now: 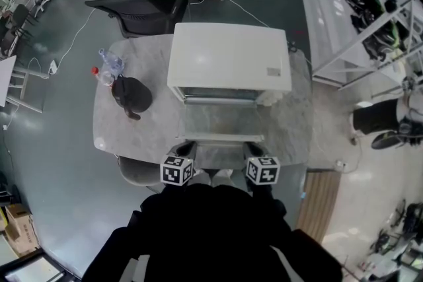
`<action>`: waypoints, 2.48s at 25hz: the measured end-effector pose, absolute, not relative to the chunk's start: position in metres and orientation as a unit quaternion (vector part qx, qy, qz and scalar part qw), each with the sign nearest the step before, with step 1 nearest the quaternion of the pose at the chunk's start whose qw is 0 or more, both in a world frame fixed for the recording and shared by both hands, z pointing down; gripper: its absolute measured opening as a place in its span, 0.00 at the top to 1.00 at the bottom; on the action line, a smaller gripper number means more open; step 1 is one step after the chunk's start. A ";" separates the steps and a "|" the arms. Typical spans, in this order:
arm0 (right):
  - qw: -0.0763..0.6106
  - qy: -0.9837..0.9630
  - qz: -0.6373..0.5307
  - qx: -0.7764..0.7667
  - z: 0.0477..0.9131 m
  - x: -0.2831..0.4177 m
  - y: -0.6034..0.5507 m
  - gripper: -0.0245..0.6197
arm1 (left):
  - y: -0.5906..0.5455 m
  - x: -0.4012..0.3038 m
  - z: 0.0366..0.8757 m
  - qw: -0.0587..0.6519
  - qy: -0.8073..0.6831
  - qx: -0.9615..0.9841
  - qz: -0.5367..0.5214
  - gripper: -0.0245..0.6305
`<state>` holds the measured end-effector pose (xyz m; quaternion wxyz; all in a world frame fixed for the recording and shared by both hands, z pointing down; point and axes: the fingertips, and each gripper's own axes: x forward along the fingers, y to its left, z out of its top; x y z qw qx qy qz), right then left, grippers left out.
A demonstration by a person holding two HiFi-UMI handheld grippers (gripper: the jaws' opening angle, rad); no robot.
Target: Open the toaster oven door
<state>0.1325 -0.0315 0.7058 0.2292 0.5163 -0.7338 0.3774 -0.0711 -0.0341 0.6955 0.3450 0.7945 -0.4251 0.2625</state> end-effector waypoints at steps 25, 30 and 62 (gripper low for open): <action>0.255 -0.723 0.401 0.501 0.727 0.130 -0.017 0.96 | -0.022 -0.071 0.720 0.372 -0.417 0.779 0.286 0.96; 0.261 -0.720 0.401 0.504 0.733 0.131 -0.016 0.96 | -0.020 -0.071 0.726 0.375 -0.415 0.777 0.290 0.96; 0.276 -0.705 0.427 0.495 0.761 0.128 -0.002 0.96 | -0.010 -0.074 0.748 0.390 -0.407 0.765 0.311 0.96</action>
